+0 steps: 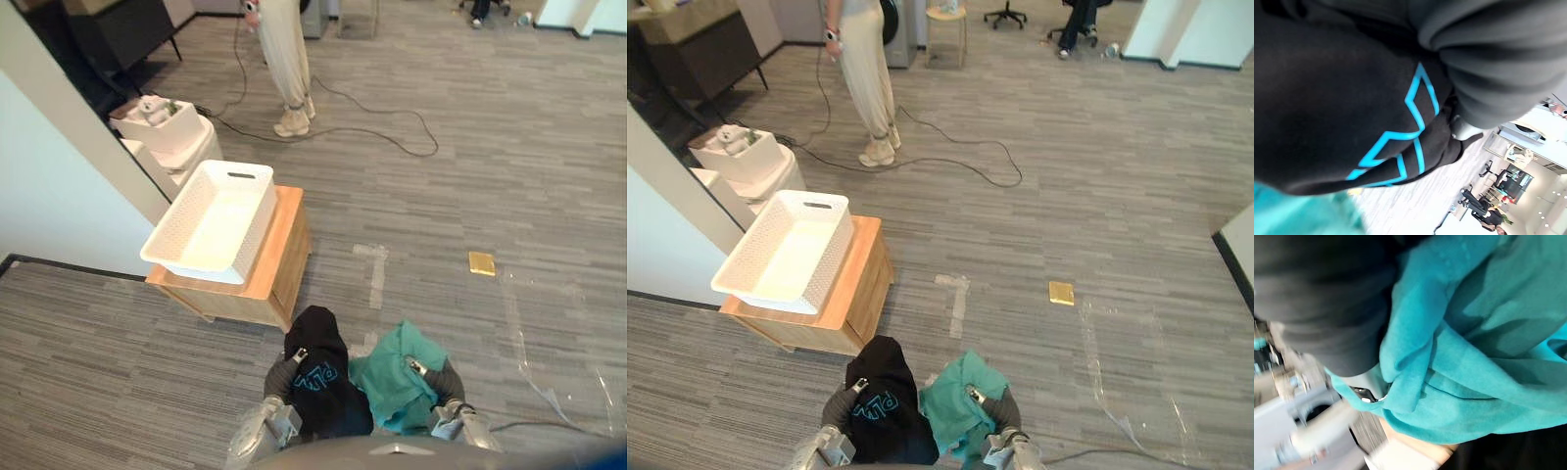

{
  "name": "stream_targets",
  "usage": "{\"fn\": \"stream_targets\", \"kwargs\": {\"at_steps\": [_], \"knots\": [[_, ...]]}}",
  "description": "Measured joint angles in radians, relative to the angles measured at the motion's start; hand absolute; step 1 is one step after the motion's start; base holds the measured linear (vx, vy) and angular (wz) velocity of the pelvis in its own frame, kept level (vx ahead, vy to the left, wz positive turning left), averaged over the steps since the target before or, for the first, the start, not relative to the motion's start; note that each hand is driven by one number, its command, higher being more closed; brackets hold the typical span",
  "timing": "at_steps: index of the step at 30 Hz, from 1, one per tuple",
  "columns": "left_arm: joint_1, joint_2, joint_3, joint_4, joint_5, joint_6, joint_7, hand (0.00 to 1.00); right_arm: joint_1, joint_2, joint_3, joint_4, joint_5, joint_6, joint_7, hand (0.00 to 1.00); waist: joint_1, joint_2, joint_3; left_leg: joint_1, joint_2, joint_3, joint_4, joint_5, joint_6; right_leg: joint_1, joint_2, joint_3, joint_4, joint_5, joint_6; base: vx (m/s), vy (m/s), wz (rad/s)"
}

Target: Tidy the bed and pick cloth on bed and put in laundry

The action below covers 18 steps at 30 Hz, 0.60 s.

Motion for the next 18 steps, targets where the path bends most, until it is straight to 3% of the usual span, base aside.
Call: {"fn": "stream_targets", "kwargs": {"at_steps": [3, 4, 6, 7, 11, 12, 13, 14, 15, 16, 17, 18], "knots": [[-0.016, 0.001, 0.02, -0.002, 0.003, -0.011, 0.007, 1.0, -0.018, 0.001, -0.01, -0.015, -0.004, -0.017, 0.027, 1.0, 0.011, 0.01, 0.02, -0.018, -0.014, -0.092, 0.03, -0.038, -0.053, 0.01, 0.011, 0.098, -0.024, 0.031, -0.019, 0.12, 0.057, -0.95], [-0.021, -0.017, 0.011, -0.004, 0.004, -0.014, 0.008, 1.0, -0.005, -0.005, -0.034, -0.017, -0.009, -0.017, 0.03, 1.0, 0.009, 0.027, 0.015, -0.011, -0.049, -0.137, -0.082, -0.038, -0.043, 0.007, 0.006, 0.116, -0.023, 0.031, -0.018, 0.1, 0.094, -0.65], [-0.022, -0.043, 0.001, -0.005, 0.003, -0.022, 0.01, 1.0, 0.01, -0.008, -0.05, -0.026, -0.016, -0.017, 0.037, 1.0, 0.009, 0.051, 0.01, 0.005, -0.077, -0.162, -0.308, 0.046, -0.039, 0.009, 0.015, 0.144, -0.031, 0.028, -0.01, 0.14, 0.133, -0.61], [-0.017, -0.037, -0.01, 0.001, 0.004, -0.021, 0.017, 1.0, 0.021, -0.002, -0.042, -0.026, -0.026, -0.014, 0.052, 1.0, 0.022, 0.042, 0.0, 0.029, -0.09, -0.152, -0.351, 0.096, -0.006, 0.018, 0.01, 0.18, -0.045, 0.023, -0.004, 0.17, 0.121, -0.42], [-0.04, -0.033, -0.017, 0.01, 0.003, -0.025, 0.022, 1.0, 0.023, 0.004, -0.014, -0.049, -0.061, -0.015, 0.09, 1.0, 0.028, 0.011, -0.018, 0.017, -0.121, -0.135, -0.325, 0.042, 0.015, 0.002, -0.028, 0.198, -0.033, -0.013, 0.015, 0.19, 0.074, -0.21], [-0.039, -0.032, -0.018, 0.017, 0.003, -0.026, 0.022, 1.0, 0.022, 0.005, -0.006, -0.05, -0.063, -0.012, 0.096, 1.0, 0.04, -0.002, -0.024, 0.02, -0.132, -0.12, -0.3, 0.011, 0.025, -0.007, -0.046, 0.217, 0.002, -0.043, 0.025, 0.24, 0.112, -0.32], [-0.026, -0.03, -0.018, 0.017, 0.003, -0.027, 0.024, 1.0, 0.033, 0.009, -0.007, -0.053, -0.062, -0.009, 0.096, 1.0, 0.042, -0.015, -0.046, 0.034, -0.146, -0.108, -0.287, -0.031, 0.026, -0.016, -0.065, 0.227, 0.06, -0.069, 0.055, 0.27, 0.096, -0.34], [-0.026, -0.033, -0.016, 0.021, 0.003, -0.027, 0.025, 1.0, 0.034, 0.007, -0.007, -0.052, -0.062, -0.006, 0.095, 1.0, 0.042, -0.017, -0.048, 0.048, -0.15, -0.106, -0.284, -0.045, 0.031, -0.041, -0.074, 0.242, 0.14, -0.087, 0.062, 0.28, 0.111, -0.11], [-0.027, -0.037, -0.015, 0.03, 0.003, -0.027, 0.026, 1.0, 0.029, 0.002, -0.006, -0.054, -0.062, 0.007, 0.094, 1.0, 0.037, -0.012, -0.044, 0.078, -0.147, -0.111, -0.285, -0.066, 0.035, -0.144, -0.087, 0.275, 0.389, -0.084, 0.086, 0.3, 0.121, 0.05], [-0.026, -0.031, -0.011, 0.028, 0.003, -0.033, 0.023, 1.0, 0.031, 0.001, -0.003, -0.058, -0.062, 0.008, 0.095, 1.0, 0.035, -0.016, -0.04, 0.132, -0.156, -0.112, -0.307, -0.081, 0.042, -0.262, -0.113, 0.298, 0.66, -0.012, 0.118, 0.3, 0.147, 0.15], [-0.024, -0.032, -0.009, 0.028, 0.003, -0.037, 0.023, 1.0, 0.032, 0.001, -0.003, -0.058, -0.062, 0.008, 0.096, 1.0, 0.033, -0.018, -0.034, 0.162, -0.161, -0.115, -0.319, -0.087, 0.05, -0.306, -0.124, 0.307, 0.771, 0.041, 0.123, 0.33, 0.113, 0.23], [-0.014, -0.023, -0.008, 0.028, 0.003, -0.042, 0.026, 1.0, 0.036, 0.008, 0.009, -0.061, -0.062, 0.007, 0.104, 1.0, 0.023, -0.022, -0.025, 0.212, -0.16, -0.129, -0.327, -0.105, 0.061, -0.364, -0.119, 0.319, 0.909, 0.039, 0.125, 0.33, 0.051, 0.33]]}}
